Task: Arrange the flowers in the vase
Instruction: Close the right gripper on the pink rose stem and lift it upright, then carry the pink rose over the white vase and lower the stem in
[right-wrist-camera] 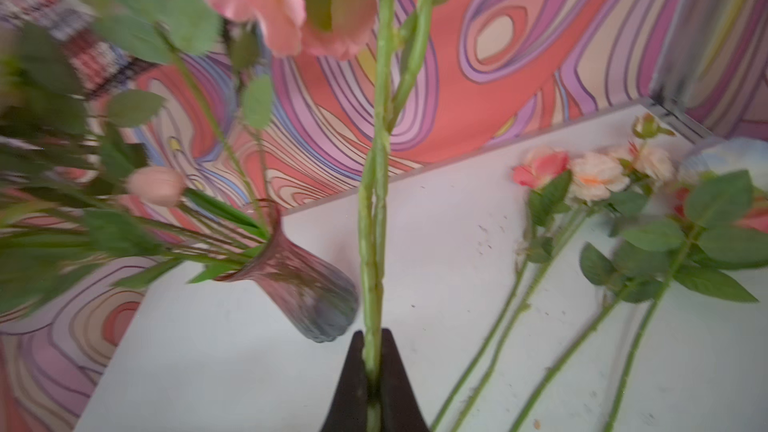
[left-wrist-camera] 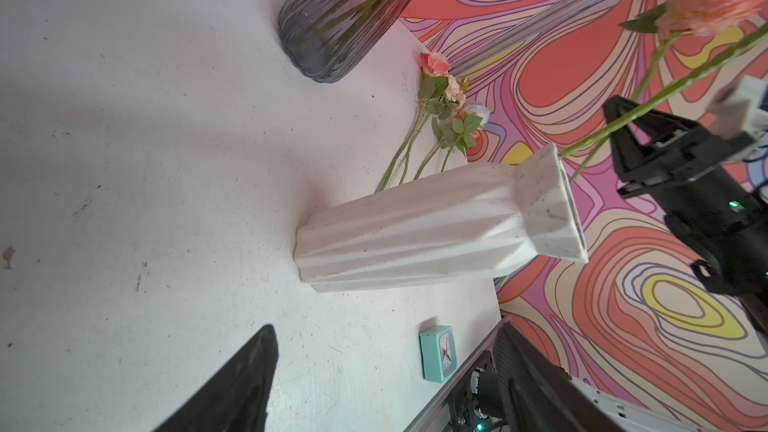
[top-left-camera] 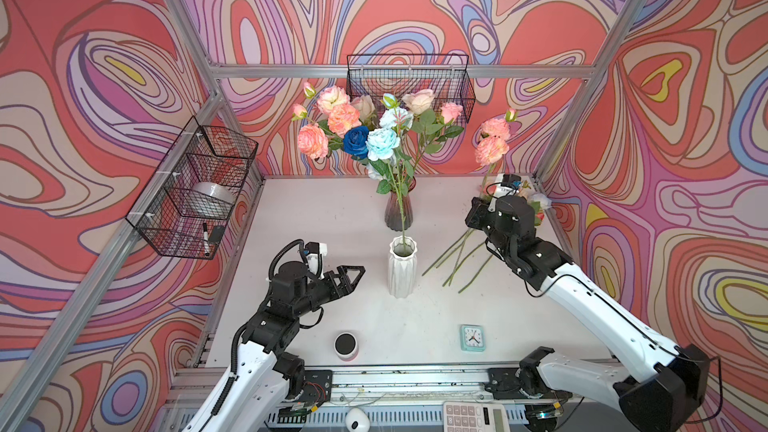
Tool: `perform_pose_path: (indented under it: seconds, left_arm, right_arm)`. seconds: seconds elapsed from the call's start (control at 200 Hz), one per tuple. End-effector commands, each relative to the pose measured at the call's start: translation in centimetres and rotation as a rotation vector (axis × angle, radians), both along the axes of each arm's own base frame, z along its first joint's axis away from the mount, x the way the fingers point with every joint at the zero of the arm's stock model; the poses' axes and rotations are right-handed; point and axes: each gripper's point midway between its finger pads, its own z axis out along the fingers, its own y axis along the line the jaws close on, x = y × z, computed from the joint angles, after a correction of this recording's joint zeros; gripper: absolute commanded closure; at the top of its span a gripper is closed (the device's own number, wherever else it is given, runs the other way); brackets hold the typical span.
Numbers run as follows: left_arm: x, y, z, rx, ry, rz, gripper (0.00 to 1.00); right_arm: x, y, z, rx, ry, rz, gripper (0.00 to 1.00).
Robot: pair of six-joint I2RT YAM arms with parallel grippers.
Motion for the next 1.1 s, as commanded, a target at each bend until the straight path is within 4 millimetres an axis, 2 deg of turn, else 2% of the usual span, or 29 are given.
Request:
perform_pose_path:
  seconds: [0.0, 0.075, 0.14, 0.325, 0.335, 0.35, 0.436, 0.511, 0.651, 0.851, 1.096]
  left_arm:
    - [0.0, 0.2, 1.2, 0.008, -0.021, 0.008, 0.16]
    - [0.0, 0.2, 1.2, 0.011, -0.021, 0.011, 0.16]
    - [0.1, 0.3, 1.2, 0.015, -0.021, 0.015, 0.16]
    - [0.1, 0.5, 0.9, 0.026, -0.009, 0.025, 0.17]
    - [0.2, 0.4, 2.1, 0.019, -0.033, 0.026, 0.16]
    - [0.2, 0.4, 2.5, 0.018, -0.04, 0.026, 0.16]
    - [0.1, 0.6, 2.7, 0.028, -0.041, 0.028, 0.16]
    - [0.0, 0.6, 2.8, 0.031, -0.038, 0.027, 0.16]
    - [0.0, 0.5, 3.0, 0.025, -0.041, 0.022, 0.16]
    - [0.0, 0.4, 3.2, 0.011, -0.048, 0.017, 0.16]
    - [-0.1, 0.3, 3.3, 0.006, -0.05, 0.011, 0.16]
  right_arm:
    - [-2.6, 1.6, 8.1, -0.038, -0.219, 0.056, 1.0]
    - [-4.3, 3.7, 11.6, -0.054, -0.299, 0.126, 1.0]
    - [-5.2, 5.9, 13.6, -0.046, -0.357, 0.192, 1.0]
    - [-6.2, 12.1, 17.6, -0.015, -0.534, 0.311, 1.0]
    - [-6.2, 12.4, 17.9, -0.011, -0.547, 0.314, 1.0]
    - [-6.4, 12.9, 18.2, -0.01, -0.564, 0.319, 1.0]
    - [-6.9, 14.7, 19.8, -0.013, -0.646, 0.326, 1.0]
    - [-6.8, 16.0, 20.2, -0.038, -0.684, 0.323, 1.0]
    - [-6.3, 17.3, 18.3, -0.095, -0.68, 0.31, 1.0]
    - [-6.3, 18.6, 12.8, -0.176, -0.639, 0.334, 1.0]
    - [-9.4, 21.8, 7.5, -0.267, -0.564, 0.541, 1.0]
